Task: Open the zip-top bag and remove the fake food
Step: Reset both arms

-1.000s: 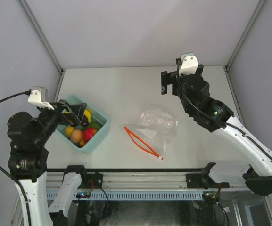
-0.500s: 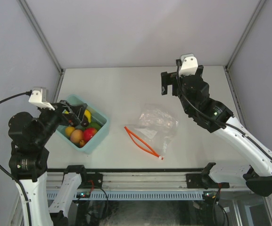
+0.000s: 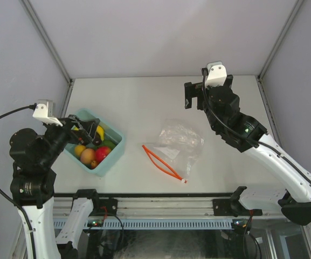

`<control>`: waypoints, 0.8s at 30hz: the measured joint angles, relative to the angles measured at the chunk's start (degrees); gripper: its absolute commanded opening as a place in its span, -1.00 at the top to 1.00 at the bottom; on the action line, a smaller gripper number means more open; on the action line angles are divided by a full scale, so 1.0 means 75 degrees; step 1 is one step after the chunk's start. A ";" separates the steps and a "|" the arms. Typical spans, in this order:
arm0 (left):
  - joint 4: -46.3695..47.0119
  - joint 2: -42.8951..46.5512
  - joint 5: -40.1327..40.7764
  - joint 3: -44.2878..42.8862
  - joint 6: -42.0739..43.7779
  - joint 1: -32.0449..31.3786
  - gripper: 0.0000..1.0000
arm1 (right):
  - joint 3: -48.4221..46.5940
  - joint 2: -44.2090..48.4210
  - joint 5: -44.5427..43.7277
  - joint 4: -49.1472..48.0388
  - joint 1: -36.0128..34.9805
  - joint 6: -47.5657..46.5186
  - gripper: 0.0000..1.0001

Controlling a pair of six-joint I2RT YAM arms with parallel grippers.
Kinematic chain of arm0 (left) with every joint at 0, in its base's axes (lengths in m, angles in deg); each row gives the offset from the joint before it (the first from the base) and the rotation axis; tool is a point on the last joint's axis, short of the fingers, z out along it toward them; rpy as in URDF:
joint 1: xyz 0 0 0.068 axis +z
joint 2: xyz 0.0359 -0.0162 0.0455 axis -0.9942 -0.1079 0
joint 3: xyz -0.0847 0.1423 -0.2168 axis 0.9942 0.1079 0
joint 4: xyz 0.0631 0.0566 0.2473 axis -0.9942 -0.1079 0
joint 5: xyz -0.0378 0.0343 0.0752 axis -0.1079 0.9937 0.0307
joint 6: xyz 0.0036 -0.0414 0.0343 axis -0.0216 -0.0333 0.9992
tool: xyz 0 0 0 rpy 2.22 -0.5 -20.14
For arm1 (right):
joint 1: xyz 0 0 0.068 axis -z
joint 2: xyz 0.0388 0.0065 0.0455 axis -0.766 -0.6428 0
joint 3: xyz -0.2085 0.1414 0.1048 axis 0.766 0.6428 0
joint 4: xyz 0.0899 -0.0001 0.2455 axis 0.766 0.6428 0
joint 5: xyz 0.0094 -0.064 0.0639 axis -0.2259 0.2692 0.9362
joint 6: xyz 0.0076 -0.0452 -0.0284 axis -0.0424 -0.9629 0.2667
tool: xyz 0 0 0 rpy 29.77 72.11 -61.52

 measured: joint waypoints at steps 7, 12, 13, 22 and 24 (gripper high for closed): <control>0.0023 0.0000 0.0000 0.0000 0.0000 0.0003 -1.00 | 0.0026 0.0006 -0.0026 -0.0003 0.0000 0.0000 -0.98; 0.0023 0.0003 -0.0012 0.0000 0.0000 0.0000 -1.00 | 0.0026 0.0012 -0.0035 -0.0003 0.0000 -0.0003 -0.98; 0.0026 0.0003 -0.0015 0.0000 -0.0003 0.0000 -1.00 | 0.0026 0.0012 -0.0035 -0.0003 0.0000 0.0000 -0.98; 0.0076 0.0044 -0.0032 0.0117 -0.0003 0.0000 -1.00 | 0.0032 0.0012 -0.0041 -0.0003 0.0000 0.0000 -0.98; 0.0085 0.0044 -0.0032 0.0117 -0.0003 0.0000 -1.00 | 0.0032 0.0012 -0.0041 -0.0003 0.0000 0.0003 -0.98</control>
